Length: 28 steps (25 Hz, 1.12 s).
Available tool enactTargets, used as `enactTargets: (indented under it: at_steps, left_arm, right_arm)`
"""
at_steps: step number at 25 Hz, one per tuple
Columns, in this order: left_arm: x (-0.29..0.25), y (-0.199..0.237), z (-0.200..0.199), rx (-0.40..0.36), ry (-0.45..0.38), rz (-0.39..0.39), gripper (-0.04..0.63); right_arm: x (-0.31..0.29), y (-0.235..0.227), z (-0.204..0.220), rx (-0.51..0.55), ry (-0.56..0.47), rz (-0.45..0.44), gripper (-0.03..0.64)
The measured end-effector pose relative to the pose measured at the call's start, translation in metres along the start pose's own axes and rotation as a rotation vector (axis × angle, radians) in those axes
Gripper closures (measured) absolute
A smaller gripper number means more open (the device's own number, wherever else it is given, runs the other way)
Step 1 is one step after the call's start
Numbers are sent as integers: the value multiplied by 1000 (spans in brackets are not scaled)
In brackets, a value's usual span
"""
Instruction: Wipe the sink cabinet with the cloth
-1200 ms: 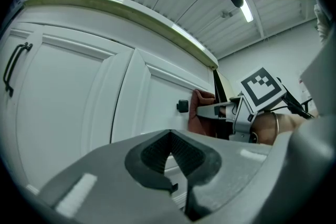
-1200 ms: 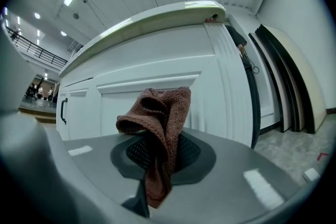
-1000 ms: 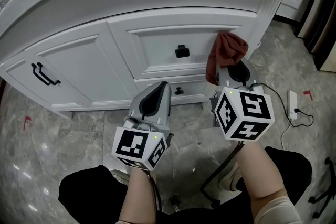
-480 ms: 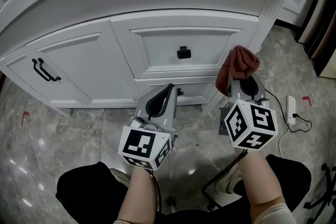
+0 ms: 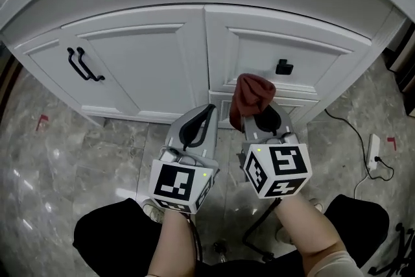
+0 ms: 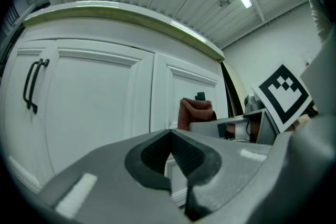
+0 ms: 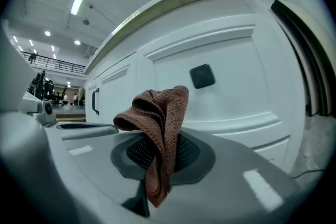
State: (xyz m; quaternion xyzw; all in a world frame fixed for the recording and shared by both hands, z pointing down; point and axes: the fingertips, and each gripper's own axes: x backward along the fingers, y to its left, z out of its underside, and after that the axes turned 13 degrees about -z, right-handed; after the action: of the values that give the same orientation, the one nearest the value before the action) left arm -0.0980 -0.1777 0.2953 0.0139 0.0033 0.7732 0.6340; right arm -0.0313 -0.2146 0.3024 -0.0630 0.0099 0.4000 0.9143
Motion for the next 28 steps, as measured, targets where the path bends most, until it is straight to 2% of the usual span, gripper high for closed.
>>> enactTargets:
  at_steps: [4, 9, 14, 18, 28]
  left_arm:
    - [8, 23, -1, 9, -5, -29, 594]
    - [11, 43, 2, 19, -1, -52, 595]
    - [11, 47, 0, 35, -10, -54, 595]
    - [9, 33, -8, 55, -43, -15, 595]
    - [-1, -27, -8, -8, -57, 118, 595]
  right_arm:
    - [-31, 27, 0, -11, 4, -64, 534]
    - [-48, 35, 1, 18, -2, -62, 534]
    - [-41, 24, 1, 28, -5, -51, 531]
    - [-25, 4, -2, 19, -9, -20, 532]
    - [26, -57, -10, -37, -16, 87, 528]
